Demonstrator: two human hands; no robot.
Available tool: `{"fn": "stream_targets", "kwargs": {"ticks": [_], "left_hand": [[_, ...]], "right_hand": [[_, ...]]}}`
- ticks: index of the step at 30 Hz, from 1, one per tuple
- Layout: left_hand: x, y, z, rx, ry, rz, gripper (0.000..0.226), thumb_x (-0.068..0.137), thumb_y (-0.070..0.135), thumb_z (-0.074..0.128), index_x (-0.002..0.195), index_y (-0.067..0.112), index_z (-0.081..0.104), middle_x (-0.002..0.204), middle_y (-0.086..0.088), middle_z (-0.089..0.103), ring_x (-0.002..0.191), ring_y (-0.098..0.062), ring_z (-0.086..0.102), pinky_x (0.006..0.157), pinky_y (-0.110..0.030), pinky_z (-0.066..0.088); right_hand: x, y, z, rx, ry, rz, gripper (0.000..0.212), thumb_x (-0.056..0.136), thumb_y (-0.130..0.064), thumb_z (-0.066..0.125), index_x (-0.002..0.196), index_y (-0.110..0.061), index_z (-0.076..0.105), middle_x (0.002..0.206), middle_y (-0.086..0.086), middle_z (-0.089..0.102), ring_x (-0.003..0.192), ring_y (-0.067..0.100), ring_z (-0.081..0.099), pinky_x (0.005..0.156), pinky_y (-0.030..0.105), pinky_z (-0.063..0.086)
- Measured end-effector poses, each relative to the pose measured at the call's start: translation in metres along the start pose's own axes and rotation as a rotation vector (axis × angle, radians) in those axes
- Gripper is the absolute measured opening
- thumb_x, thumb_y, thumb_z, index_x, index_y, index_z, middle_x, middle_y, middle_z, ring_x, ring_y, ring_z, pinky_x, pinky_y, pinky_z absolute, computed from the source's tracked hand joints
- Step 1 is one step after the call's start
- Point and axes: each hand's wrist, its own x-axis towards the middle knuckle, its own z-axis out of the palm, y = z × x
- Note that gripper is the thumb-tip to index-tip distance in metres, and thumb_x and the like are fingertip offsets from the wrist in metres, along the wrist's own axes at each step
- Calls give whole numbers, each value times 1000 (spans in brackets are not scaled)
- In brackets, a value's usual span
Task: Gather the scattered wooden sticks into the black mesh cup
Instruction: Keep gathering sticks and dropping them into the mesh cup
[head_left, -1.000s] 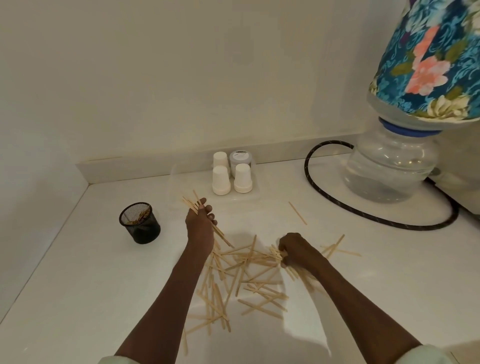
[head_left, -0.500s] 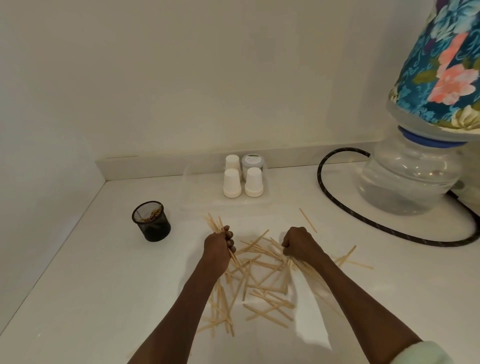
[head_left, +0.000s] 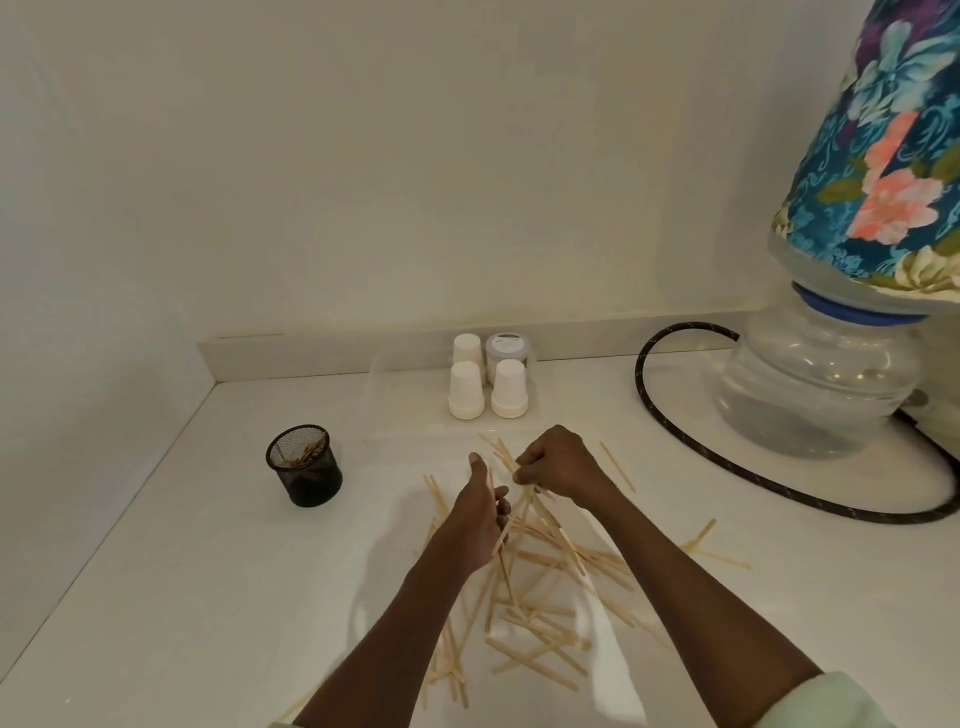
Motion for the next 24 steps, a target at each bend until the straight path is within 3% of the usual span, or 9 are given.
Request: {"fn": "stream_targets", "kwargs": {"ticks": [4,8,11,13,16,18,21,22,24], "left_hand": [[-6,1,9,0,-92,10,87,93,72,18,119,0,59,74,2,64,67,-10,58,52,-25,42],[-6,3,16,-297,-113,45,66,100,56,27,110,1,62,90,-14,66,93,-22,63,90,-34,46],[-4,4,12,-425,-119,21,55,102,51,31,112,7,63,99,-12,68,106,-24,63,99,-34,47],[-3,5,10,-459,-80,27,50,104,45,30,108,8,64,98,-9,68,104,-21,62,89,-32,49],[4,9,6,-411,25,85,37,105,30,29,93,10,58,86,-9,59,81,-22,58,67,-31,45],[8,11,4,-343,65,136,31,104,23,29,83,14,49,80,-7,49,69,-19,49,60,-29,42],[11,11,-1,-483,22,110,31,105,24,27,99,8,53,84,-7,54,76,-18,56,59,-28,46],[14,11,-2,-509,12,115,31,104,22,27,107,6,53,88,-9,57,80,-19,58,63,-29,45],[18,13,-5,-489,39,130,29,103,19,29,112,5,53,93,-12,58,83,-24,59,67,-33,45]], "right_hand": [[0,-17,17,-17,2,-21,7,68,-3,74,74,1,76,74,14,74,67,23,70,64,33,55],[-2,-31,43,-117,68,-25,21,83,-19,66,76,0,74,74,14,72,67,24,67,70,37,57],[-8,-34,55,-148,141,-72,25,84,-13,58,63,-1,64,60,9,61,58,23,57,59,35,48],[-13,-34,60,-138,158,-81,26,80,-7,51,54,-7,55,51,3,47,49,16,43,51,29,37],[-15,-34,68,-61,123,-119,27,78,-1,47,67,-4,71,63,9,66,58,15,57,55,26,43],[-16,-36,69,-6,107,-160,28,80,3,46,77,-1,74,75,13,72,68,19,63,62,28,47],[-15,-38,68,-25,122,-196,28,85,4,48,102,7,69,102,21,72,98,30,66,84,40,53],[-16,-38,68,-31,134,-196,32,87,2,49,113,3,68,111,19,71,108,29,64,93,38,51],[-17,-39,66,-46,140,-214,34,87,-2,51,115,-6,70,112,12,72,110,24,65,93,32,51]]}}
